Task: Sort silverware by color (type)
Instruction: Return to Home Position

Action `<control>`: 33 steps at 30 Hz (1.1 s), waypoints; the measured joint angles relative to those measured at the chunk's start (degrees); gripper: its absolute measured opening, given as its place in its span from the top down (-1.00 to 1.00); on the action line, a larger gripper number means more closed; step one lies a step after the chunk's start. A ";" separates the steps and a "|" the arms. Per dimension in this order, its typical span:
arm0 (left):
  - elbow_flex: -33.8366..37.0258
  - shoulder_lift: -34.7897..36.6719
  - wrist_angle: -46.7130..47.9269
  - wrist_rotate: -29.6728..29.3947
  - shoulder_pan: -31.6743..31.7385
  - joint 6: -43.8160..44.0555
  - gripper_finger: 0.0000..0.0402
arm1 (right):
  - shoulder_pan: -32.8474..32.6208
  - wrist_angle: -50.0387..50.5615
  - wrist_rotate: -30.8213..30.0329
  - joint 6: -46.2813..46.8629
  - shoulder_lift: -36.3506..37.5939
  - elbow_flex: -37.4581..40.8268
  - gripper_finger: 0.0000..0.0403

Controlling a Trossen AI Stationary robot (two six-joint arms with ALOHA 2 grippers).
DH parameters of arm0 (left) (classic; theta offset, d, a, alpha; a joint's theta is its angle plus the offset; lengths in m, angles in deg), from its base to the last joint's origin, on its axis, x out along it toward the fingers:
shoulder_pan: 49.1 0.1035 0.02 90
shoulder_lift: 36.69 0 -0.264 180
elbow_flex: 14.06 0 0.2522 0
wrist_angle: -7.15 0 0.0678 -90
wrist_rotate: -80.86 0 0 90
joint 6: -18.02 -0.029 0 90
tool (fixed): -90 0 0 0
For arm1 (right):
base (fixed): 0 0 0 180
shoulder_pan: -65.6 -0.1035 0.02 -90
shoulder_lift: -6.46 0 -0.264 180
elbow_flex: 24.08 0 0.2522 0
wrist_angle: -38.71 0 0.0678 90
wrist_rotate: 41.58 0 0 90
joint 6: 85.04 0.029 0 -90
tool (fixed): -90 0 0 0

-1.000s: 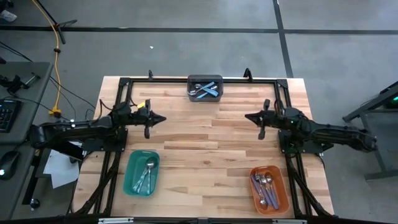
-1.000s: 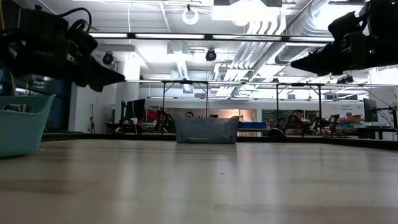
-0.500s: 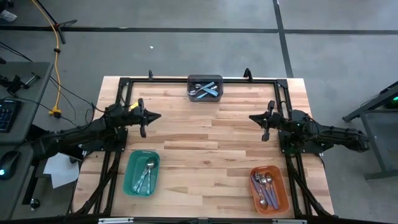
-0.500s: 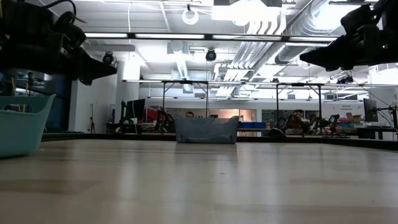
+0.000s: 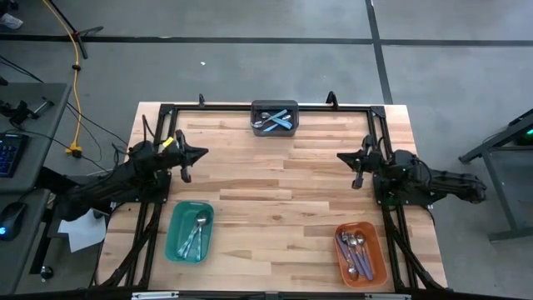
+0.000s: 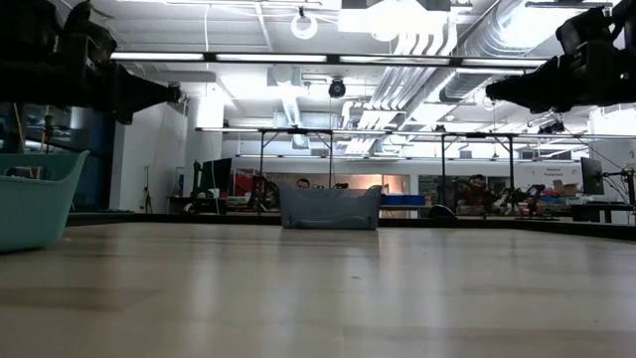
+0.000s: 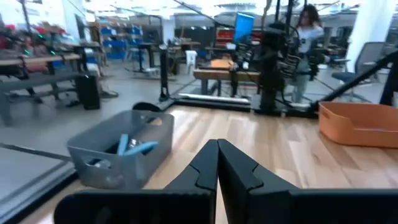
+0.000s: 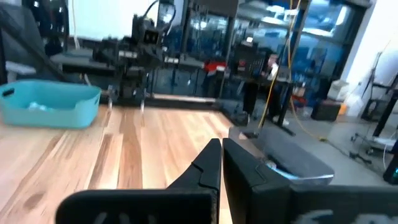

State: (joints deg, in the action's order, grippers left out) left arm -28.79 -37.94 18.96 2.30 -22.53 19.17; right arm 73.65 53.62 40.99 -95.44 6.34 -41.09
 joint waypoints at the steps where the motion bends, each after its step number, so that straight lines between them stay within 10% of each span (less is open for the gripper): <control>1: 0.00 0.27 -0.06 -0.41 0.02 -0.42 1.00 | 0.00 -2.11 0.01 -0.13 0.05 0.90 1.00; 33: 0.17 -4.62 0.73 -17.74 -1.80 6.94 1.00 | 5.20 -4.26 -6.13 -0.56 -0.72 2.72 1.00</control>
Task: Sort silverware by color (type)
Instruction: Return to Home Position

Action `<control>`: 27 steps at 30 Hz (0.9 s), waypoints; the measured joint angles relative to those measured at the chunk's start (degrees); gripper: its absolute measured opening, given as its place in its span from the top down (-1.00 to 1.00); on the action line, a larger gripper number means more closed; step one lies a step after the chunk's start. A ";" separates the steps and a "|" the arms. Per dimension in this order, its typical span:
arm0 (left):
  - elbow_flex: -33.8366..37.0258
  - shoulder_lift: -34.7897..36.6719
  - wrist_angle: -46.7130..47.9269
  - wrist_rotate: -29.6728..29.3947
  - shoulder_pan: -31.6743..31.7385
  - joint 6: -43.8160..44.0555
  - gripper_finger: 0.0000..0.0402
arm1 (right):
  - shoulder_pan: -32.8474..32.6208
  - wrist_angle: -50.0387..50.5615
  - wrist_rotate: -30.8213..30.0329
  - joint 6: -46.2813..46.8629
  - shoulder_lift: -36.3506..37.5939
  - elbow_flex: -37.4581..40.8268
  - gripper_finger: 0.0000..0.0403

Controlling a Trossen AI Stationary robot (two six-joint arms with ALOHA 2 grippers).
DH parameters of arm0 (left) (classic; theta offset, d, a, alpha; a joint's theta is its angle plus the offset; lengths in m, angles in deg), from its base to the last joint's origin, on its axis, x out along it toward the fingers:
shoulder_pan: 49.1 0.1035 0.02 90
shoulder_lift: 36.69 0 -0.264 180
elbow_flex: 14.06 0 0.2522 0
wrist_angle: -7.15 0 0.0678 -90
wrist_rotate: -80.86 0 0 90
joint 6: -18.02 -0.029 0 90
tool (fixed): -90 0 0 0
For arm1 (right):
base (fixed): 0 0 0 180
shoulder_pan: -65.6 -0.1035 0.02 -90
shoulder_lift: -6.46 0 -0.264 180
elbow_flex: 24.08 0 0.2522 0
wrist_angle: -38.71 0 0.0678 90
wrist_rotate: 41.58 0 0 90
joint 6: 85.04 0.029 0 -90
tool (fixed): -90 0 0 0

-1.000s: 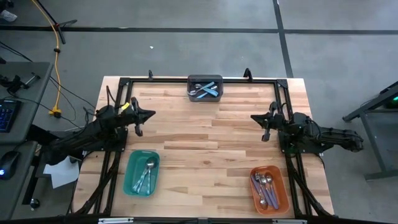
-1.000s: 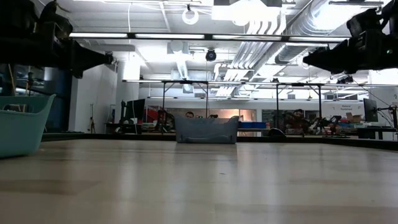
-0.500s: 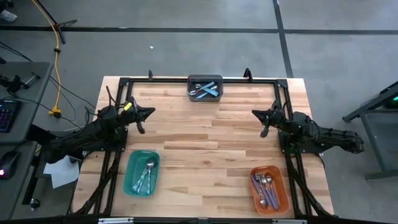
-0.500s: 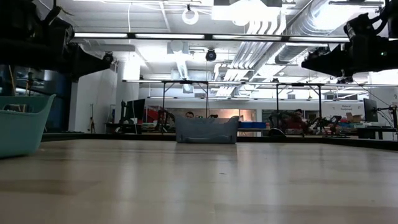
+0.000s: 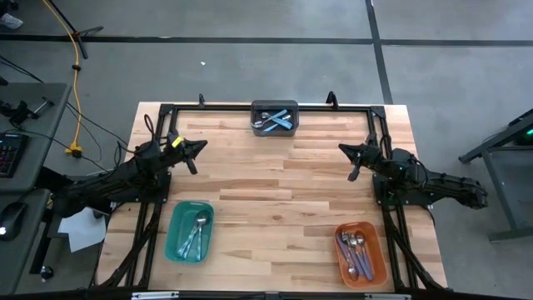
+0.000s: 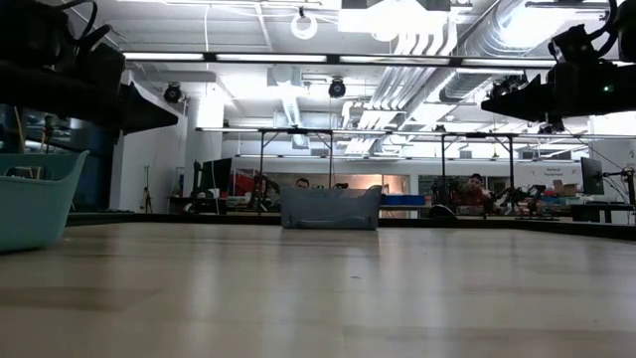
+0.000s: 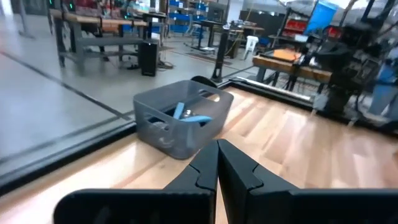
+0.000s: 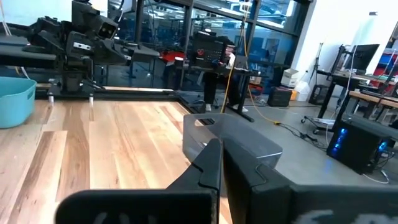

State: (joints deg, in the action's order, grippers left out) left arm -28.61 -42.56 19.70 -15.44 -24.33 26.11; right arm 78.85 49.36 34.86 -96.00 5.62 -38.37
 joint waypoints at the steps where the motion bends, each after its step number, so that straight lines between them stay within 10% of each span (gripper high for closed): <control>1: 0.00 0.02 0.02 0.20 -0.02 1.39 1.00 | 0.00 0.00 0.00 0.04 0.00 0.00 1.00; 27: 0.00 0.02 0.07 0.32 -0.02 3.77 1.00 | 0.00 0.00 0.01 6.03 0.00 0.04 1.00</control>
